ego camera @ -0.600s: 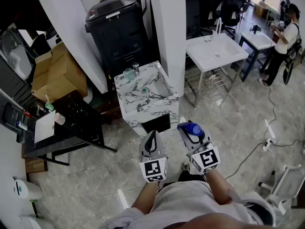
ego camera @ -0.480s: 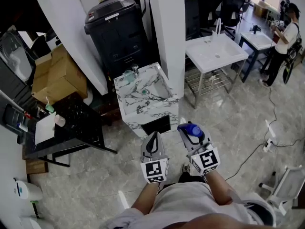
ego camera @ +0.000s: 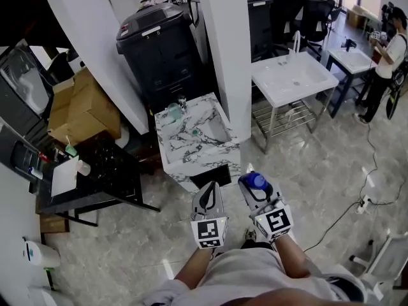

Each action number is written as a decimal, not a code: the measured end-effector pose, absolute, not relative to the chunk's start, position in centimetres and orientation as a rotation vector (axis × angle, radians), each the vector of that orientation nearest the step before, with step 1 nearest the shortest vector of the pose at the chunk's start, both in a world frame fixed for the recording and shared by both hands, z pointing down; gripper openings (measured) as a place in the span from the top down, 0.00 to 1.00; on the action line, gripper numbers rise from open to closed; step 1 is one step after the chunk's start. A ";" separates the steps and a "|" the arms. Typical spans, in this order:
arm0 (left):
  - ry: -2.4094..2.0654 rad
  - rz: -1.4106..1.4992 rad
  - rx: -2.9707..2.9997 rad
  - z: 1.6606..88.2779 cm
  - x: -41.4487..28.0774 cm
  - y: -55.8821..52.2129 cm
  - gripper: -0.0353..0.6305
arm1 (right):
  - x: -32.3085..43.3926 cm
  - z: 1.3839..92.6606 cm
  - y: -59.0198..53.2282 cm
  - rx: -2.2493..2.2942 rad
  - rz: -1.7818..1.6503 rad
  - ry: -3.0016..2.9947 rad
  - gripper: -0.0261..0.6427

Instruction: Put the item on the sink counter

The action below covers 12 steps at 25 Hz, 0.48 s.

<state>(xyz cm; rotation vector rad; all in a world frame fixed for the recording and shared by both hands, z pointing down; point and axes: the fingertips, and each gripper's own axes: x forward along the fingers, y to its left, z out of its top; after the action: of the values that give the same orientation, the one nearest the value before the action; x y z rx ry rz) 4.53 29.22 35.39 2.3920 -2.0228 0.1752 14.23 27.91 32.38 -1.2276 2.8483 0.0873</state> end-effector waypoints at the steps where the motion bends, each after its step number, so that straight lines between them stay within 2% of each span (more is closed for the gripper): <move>1: -2.021 0.175 2.390 35.5 5.0 28.8 0.93 | 14.5 32.4 27.5 -1.223 0.089 2.850 0.72; 12: -2.044 0.193 2.339 36.7 7.8 26.4 0.93 | 18.3 33.2 24.5 -1.199 0.098 2.864 0.72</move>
<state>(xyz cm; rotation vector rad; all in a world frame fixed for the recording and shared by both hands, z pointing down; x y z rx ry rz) 7.78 26.40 36.65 2.3388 -2.0436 0.1934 18.31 24.52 33.24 -1.1987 2.8642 0.0979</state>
